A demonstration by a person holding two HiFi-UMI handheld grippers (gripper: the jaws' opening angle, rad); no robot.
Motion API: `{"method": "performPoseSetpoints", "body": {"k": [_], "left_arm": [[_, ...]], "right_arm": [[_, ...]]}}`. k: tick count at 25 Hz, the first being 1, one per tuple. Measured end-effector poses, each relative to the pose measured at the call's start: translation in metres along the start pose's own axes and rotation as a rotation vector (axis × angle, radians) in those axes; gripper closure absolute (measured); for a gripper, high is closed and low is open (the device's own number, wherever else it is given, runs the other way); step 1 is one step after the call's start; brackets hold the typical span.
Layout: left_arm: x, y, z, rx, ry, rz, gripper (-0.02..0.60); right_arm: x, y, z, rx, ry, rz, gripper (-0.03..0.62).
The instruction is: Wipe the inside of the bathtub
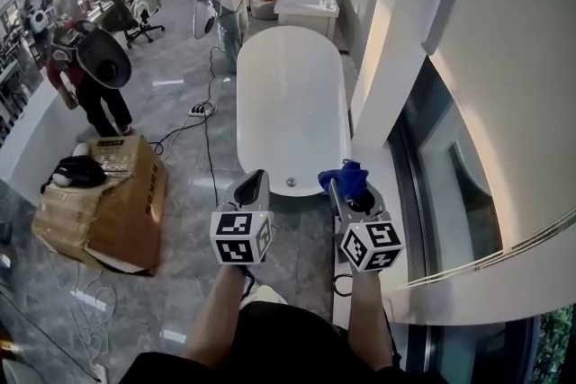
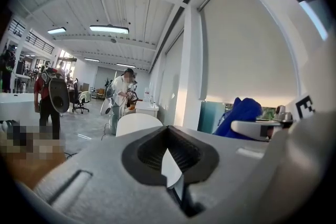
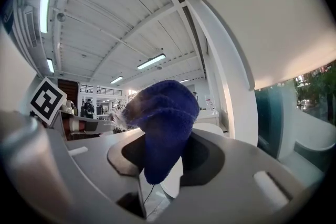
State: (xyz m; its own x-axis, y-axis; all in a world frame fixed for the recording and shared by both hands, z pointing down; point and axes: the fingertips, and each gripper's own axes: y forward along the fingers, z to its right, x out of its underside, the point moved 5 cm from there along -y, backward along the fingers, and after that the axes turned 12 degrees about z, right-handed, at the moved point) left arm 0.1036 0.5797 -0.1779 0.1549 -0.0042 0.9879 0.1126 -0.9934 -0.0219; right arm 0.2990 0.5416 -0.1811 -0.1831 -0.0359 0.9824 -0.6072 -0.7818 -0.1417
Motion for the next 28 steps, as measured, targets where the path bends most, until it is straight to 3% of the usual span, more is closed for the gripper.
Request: {"method": "performPoseSetpoints", "body": {"k": [3, 10, 16, 28], "left_arm": [[0.005, 0.001, -0.009, -0.046, -0.013, -0.044, 0.581], [0.002, 0.004, -0.014, -0.061, -0.028, -0.037, 0.580], [0.018, 0.017, -0.043, -0.099, -0.060, -0.052, 0.580], [0.039, 0.140, -0.110, -0.063, -0.102, -0.085, 0.580]], "right_arm": [[0.004, 0.003, 0.001, -0.008, 0.017, -0.011, 0.450], [0.007, 0.019, 0.002, -0.030, 0.032, -0.017, 0.450], [0.028, 0.040, 0.005, -0.037, 0.029, -0.042, 0.450], [0.067, 0.140, 0.054, 0.038, 0.029, -0.082, 0.450]]}}
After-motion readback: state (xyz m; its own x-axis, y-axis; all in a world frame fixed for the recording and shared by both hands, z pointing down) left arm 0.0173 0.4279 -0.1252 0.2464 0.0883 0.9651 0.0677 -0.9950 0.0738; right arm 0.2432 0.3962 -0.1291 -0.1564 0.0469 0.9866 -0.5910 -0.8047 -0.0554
